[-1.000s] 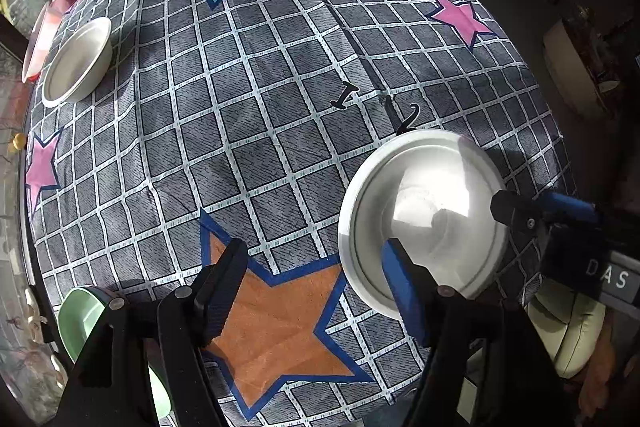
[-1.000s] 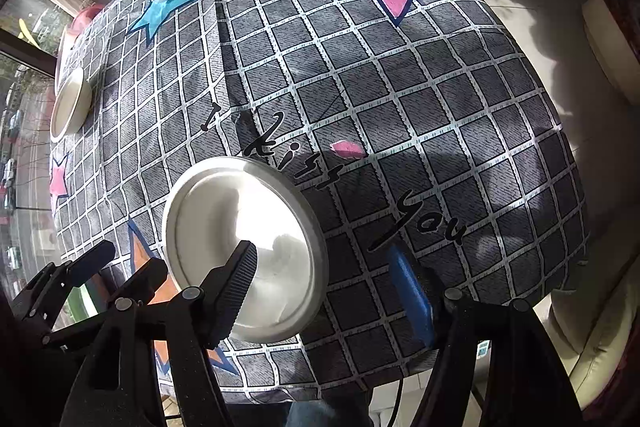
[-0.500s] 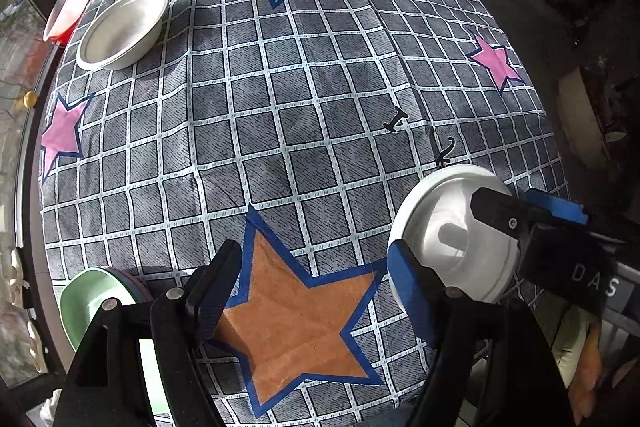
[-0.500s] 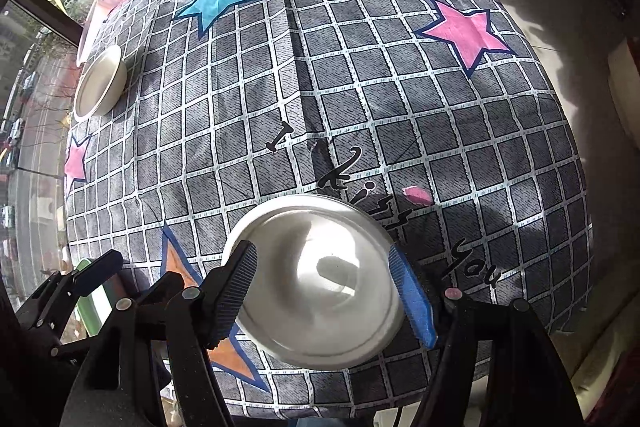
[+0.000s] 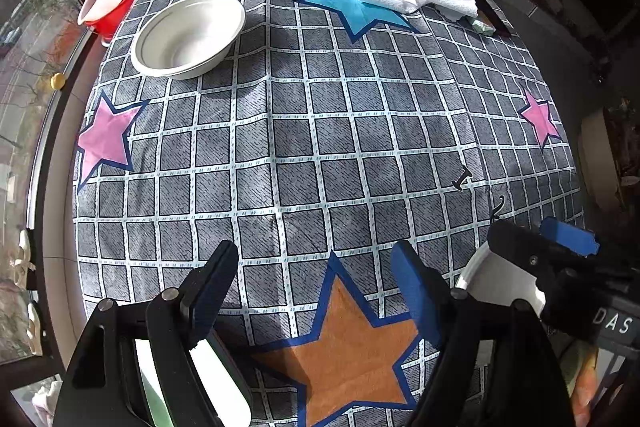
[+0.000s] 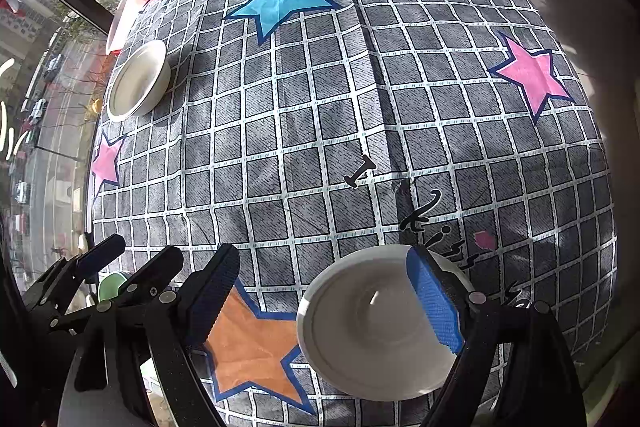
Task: Organize plates and bowls
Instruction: 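Lower the white bowl onto the stack and open the right gripper, then grasp the rim of another white paper bowl with the left gripper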
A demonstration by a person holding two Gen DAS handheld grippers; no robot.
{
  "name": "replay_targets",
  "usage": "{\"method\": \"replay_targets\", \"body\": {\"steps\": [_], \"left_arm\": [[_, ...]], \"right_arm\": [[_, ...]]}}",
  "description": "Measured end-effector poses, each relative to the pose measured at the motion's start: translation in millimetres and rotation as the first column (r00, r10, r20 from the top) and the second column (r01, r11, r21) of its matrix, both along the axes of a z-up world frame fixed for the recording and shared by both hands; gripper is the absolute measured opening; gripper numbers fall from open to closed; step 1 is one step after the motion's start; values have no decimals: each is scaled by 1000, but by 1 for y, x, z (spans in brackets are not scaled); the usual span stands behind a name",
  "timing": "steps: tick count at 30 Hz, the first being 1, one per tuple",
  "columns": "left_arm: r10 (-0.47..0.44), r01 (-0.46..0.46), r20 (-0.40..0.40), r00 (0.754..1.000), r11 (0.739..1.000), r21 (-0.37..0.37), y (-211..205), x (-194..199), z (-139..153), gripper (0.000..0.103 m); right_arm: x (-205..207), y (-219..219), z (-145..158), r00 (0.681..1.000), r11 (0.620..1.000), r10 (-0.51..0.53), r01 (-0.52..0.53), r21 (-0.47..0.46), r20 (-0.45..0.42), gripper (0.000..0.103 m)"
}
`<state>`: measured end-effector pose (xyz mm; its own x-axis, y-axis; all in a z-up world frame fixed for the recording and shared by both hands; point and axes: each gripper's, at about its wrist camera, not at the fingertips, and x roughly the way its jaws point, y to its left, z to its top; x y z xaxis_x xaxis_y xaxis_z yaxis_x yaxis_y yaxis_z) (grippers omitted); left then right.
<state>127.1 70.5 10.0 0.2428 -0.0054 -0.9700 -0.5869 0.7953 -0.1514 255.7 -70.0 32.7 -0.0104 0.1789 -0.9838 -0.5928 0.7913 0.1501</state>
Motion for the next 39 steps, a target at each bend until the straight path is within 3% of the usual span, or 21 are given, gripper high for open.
{"method": "replay_targets", "body": {"steps": [9, 20, 29, 39], "left_arm": [[107, -108, 21, 994, 993, 51, 67, 0, 5, 82], [297, -299, 34, 954, 947, 119, 202, 10, -4, 82], [296, -280, -55, 954, 939, 199, 259, 42, -44, 82], [238, -215, -119, 964, 960, 180, 283, 63, -85, 82]], "right_arm": [[11, 40, -4, 999, 999, 42, -42, 22, 4, 87], [15, 138, -21, 984, 983, 175, -175, 58, 6, 87], [29, 226, -52, 975, 972, 222, -222, 74, 0, 86], [32, 267, -89, 979, 978, 197, -193, 72, -49, 85]]}}
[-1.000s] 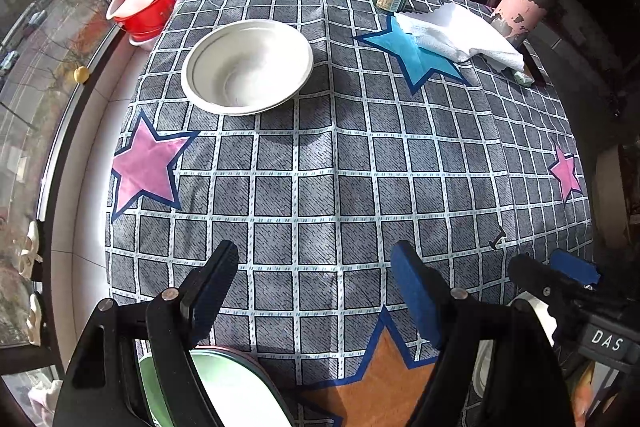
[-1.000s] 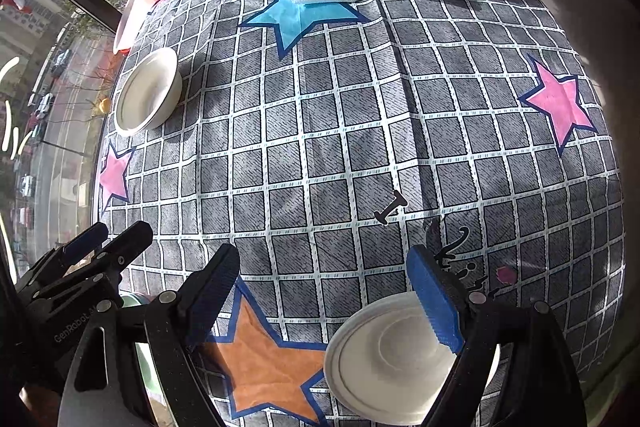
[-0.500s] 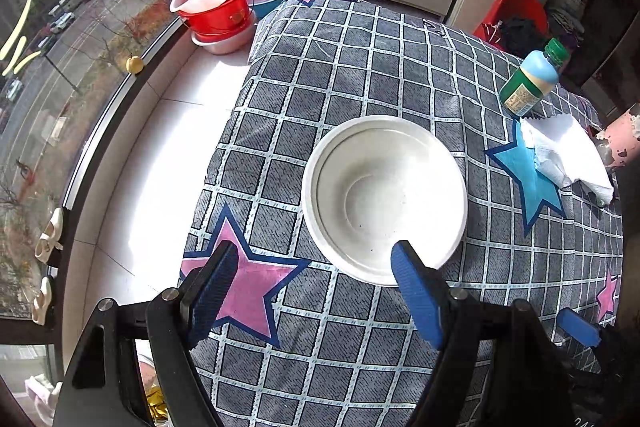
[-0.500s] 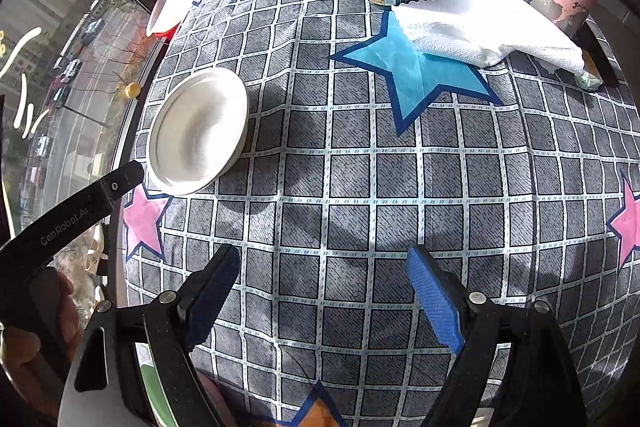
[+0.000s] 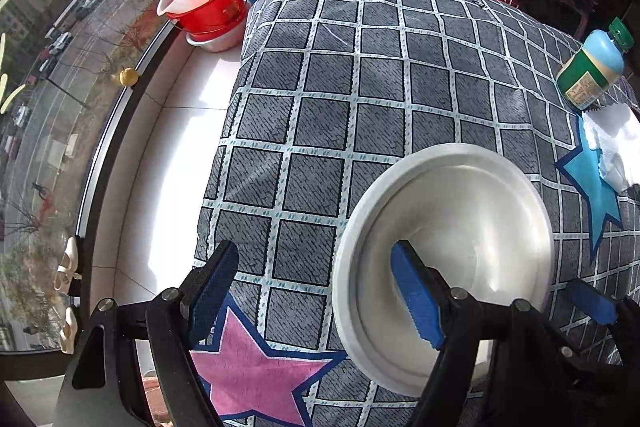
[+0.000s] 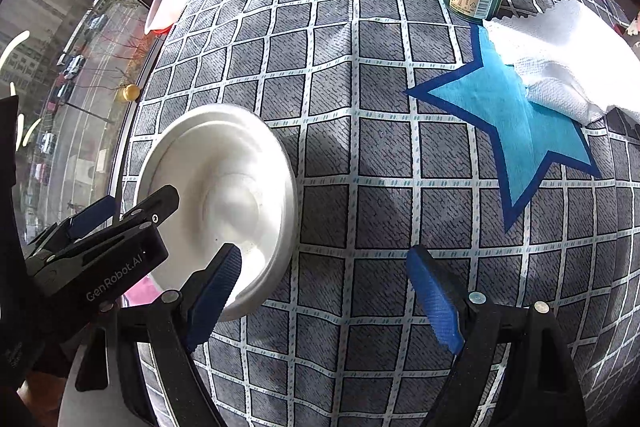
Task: Organize plates and bowls
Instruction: 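Grasp the rim of another white paper bowl with the left gripper, then lift the white bowl off the tablecloth with the left gripper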
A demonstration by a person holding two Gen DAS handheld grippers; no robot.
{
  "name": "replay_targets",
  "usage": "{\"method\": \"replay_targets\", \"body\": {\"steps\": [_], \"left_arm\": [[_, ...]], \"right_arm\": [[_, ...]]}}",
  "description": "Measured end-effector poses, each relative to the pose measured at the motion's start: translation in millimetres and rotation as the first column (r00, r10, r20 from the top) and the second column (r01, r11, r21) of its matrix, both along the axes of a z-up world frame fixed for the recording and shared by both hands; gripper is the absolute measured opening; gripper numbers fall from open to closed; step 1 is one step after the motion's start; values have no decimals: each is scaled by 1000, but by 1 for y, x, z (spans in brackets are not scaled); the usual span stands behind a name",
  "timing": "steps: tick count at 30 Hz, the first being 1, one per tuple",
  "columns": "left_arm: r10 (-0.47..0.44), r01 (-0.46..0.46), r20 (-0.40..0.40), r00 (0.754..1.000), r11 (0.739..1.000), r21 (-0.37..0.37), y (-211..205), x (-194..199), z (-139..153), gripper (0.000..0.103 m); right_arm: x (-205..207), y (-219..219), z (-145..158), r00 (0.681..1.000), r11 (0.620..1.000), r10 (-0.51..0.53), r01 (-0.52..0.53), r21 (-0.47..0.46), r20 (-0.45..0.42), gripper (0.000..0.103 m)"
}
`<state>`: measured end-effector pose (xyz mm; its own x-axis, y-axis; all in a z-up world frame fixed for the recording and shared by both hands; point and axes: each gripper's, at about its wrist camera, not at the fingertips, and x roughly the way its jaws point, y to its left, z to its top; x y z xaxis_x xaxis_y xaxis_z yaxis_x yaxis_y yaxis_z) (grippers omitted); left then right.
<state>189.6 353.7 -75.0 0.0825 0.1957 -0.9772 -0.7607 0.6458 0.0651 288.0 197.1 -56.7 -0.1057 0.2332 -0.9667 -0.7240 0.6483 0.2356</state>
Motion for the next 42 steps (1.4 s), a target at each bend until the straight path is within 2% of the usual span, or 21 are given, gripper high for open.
{"method": "replay_targets", "body": {"steps": [1, 3, 5, 7, 9, 10, 11, 14, 20, 27, 33, 42], "left_arm": [[0, 0, -4, 1000, 1000, -11, 1, 1, -4, 82], [4, -4, -10, 1000, 999, -33, 3, 1, -12, 81], [9, -9, 0, 1000, 999, -54, 3, 1, -17, 76], [18, -16, 29, 999, 997, -79, 3, 1, -16, 65], [-7, 12, 48, 999, 994, -109, -1, 6, -14, 37], [-24, 29, 45, 999, 993, -117, -5, 11, -13, 33], [-41, 43, 29, 999, 994, -96, -10, 14, -11, 33], [-101, 102, 13, 995, 992, -77, -26, 20, -7, 31], [-180, 180, 3, 984, 982, -61, -82, 16, 0, 31], [-215, 216, 20, 976, 969, -120, -159, -1, 4, 32], [-249, 248, 11, 968, 958, -141, -222, -18, 9, 32], [-291, 283, -10, 957, 939, -196, -292, -49, 10, 32]], "right_arm": [[-1, 2, -2, 1000, 1000, 5, -5, 0, 0, 82], [-3, 4, -8, 1000, 1000, 11, -11, -2, -13, 66], [-5, 2, -10, 1000, 1000, -12, 12, 10, -18, 57], [-7, 3, -9, 999, 1000, -4, 5, 30, -32, 46], [-11, 5, -9, 999, 999, 11, -9, 44, -48, 34], [-14, 9, -9, 998, 999, 23, -20, 49, -62, 31], [-15, 9, -10, 997, 998, 29, -25, 51, -78, 23], [-17, 3, -11, 995, 999, 22, -19, 32, -94, 22], [-26, -36, -6, 995, 999, 35, -37, -11, -99, 22], [-42, -101, -3, 994, 997, 12, -21, -81, -112, 22], [-55, -152, 2, 992, 993, -21, 6, -117, -124, 22], [-80, -205, 9, 989, 988, -30, 7, -157, -144, 22]]}}
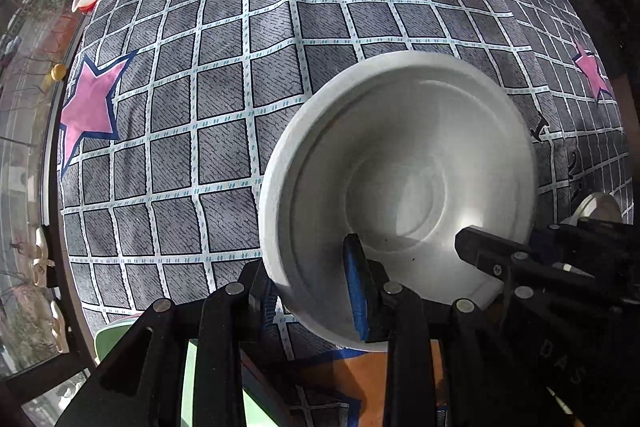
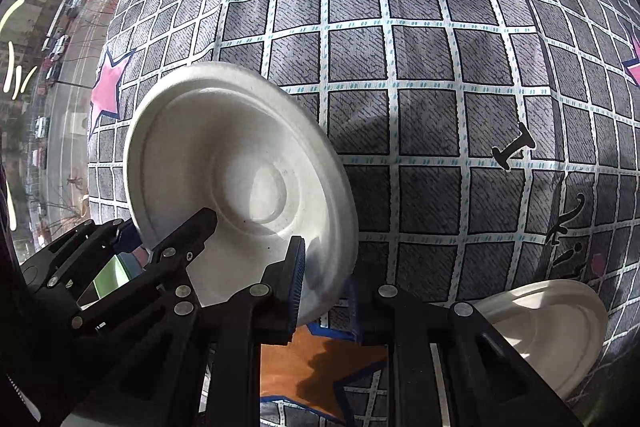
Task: Organize plates and bowls
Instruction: 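Lift the white bowl off the tablecloth with the left gripper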
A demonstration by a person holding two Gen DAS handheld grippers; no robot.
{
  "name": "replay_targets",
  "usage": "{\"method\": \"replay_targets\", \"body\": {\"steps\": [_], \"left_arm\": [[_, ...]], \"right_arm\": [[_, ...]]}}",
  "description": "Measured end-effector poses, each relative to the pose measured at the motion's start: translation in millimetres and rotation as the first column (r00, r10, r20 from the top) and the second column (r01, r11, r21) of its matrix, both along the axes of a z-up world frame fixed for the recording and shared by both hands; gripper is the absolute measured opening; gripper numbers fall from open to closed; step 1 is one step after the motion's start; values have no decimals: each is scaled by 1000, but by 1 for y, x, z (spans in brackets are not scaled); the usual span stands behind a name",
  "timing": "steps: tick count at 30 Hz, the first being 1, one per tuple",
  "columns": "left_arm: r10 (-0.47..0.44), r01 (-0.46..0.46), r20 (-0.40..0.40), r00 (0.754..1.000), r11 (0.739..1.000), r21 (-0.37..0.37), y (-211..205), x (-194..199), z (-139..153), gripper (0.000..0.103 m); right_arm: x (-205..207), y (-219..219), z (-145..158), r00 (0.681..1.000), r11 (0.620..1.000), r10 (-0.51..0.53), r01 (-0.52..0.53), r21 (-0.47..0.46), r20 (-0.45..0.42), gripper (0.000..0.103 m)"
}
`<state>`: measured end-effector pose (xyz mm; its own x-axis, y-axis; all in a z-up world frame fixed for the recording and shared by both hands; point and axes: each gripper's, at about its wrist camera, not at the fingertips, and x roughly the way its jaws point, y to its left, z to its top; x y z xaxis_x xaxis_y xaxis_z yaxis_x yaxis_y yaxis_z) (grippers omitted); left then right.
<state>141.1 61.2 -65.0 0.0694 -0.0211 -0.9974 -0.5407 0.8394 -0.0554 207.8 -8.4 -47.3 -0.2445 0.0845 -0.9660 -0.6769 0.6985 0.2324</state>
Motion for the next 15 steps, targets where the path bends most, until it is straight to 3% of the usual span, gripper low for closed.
{"method": "replay_targets", "body": {"steps": [6, 10, 12, 15], "left_arm": [[0, -1, -5, 1000, 1000, -31, -39, -20, 0, 32], [16, -16, 13, 1000, 1000, -14, -25, -17, 4, 37], [14, -14, 20, 1000, 1000, 0, -22, -12, 6, 46], [16, -16, 18, 1000, 1000, -12, -16, -11, 1, 48]], "right_arm": [[-11, -26, 1, 1000, 1000, -5, 4, -12, -19, 22], [-9, -32, 2, 1000, 1000, -23, 23, -6, 0, 22], [0, -31, 2, 1000, 1000, -30, 30, -7, 9, 22], [8, -19, -1, 999, 999, -33, 33, -8, 1, 22]]}}
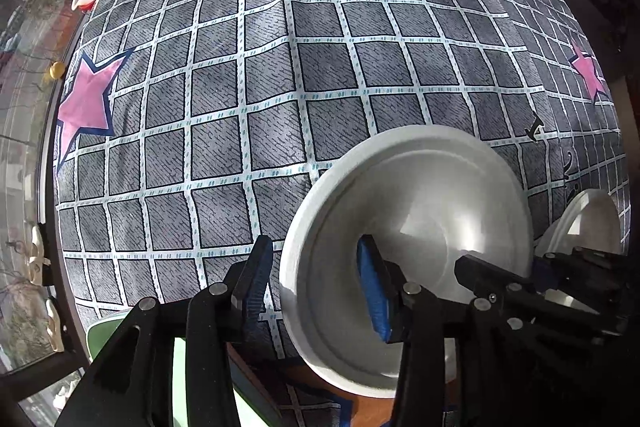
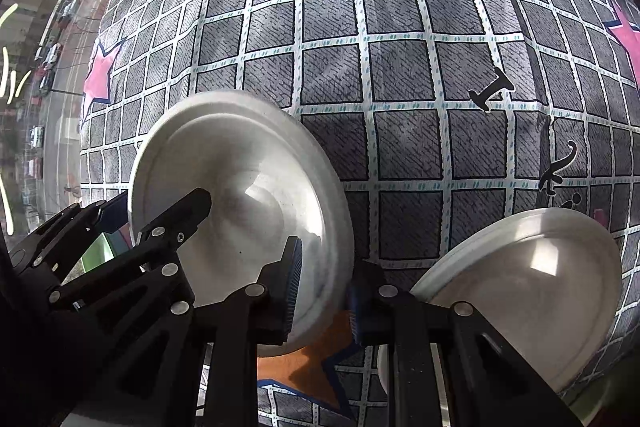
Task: Organize plates and bowls
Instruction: 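Lift the white bowl off the tablecloth with the left gripper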
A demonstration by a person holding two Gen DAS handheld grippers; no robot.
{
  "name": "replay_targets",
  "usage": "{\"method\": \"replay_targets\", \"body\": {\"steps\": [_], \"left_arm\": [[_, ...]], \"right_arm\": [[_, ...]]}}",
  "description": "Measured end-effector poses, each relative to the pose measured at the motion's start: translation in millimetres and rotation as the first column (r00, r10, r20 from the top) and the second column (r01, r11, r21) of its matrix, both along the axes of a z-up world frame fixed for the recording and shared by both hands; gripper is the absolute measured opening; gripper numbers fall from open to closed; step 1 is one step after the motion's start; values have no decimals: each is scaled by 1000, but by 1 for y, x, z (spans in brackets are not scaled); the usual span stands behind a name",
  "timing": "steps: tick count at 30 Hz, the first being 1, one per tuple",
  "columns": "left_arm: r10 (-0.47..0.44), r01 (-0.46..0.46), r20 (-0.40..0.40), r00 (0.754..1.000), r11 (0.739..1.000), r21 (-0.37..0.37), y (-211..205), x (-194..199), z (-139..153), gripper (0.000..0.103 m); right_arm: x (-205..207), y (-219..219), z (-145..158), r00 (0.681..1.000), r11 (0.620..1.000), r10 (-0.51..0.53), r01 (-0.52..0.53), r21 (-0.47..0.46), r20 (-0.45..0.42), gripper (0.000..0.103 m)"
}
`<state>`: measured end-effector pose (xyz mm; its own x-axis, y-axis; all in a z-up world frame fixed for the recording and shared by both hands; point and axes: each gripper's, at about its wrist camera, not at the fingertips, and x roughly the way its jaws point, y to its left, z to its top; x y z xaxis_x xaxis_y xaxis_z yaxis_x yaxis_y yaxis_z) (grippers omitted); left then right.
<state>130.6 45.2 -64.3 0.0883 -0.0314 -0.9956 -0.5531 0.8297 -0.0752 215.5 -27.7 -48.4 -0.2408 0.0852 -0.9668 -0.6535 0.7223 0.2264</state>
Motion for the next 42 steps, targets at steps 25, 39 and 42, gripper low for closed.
{"method": "replay_targets", "body": {"steps": [25, 39, 42], "left_arm": [[6, -5, 75, 997, 1000, -9, -12, -13, 71, 40], [-188, 196, 152, 970, 980, -43, -81, 28, 76, 41], [-217, 227, 154, 964, 973, -50, -96, 35, 73, 41]], "right_arm": [[6, -33, 65, 998, 995, -33, 28, 99, 57, 22], [27, -127, 84, 971, 977, -213, 210, 45, 104, 22], [31, -145, 79, 964, 970, -242, 242, 15, 107, 22]]}}
